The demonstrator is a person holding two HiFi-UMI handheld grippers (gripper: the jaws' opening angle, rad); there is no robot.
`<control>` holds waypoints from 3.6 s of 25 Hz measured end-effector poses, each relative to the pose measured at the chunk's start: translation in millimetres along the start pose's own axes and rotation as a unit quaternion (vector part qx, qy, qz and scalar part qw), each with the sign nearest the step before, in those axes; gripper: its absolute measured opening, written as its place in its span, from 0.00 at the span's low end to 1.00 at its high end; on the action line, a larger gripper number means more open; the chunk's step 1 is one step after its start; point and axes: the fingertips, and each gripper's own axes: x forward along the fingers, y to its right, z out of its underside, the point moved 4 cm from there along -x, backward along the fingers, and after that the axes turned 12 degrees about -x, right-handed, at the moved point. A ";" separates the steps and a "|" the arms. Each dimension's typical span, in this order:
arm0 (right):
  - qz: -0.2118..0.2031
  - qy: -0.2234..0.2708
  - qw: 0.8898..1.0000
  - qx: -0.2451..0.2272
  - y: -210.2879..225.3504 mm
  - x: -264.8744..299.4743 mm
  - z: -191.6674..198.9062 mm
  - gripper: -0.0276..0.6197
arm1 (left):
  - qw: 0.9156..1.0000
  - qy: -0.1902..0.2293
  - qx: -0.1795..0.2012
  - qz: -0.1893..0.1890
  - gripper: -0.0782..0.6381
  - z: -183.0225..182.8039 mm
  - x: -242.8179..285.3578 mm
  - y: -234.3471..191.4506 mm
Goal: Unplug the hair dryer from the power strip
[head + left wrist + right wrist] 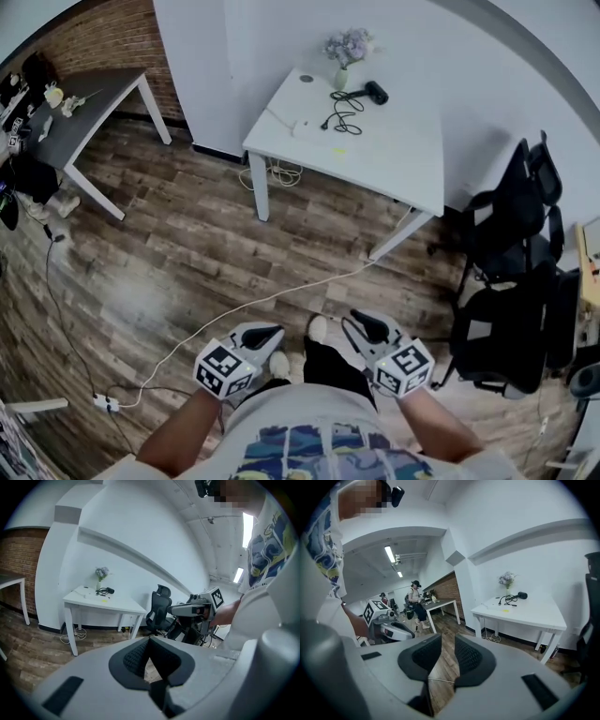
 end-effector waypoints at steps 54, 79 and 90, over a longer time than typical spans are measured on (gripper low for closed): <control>0.004 -0.057 0.998 0.032 458.6 364.0 -88.2 0.18 | 0.994 -0.088 0.062 0.011 0.11 -381.1 362.0 -391.3; 0.055 -0.149 0.983 0.096 522.4 488.2 -52.6 0.23 | 0.951 -0.235 0.177 0.090 0.11 -362.6 442.7 -478.0; 0.052 -0.160 0.979 0.112 526.3 508.7 -48.6 0.19 | 0.942 -0.256 0.186 0.114 0.11 -353.9 447.3 -482.7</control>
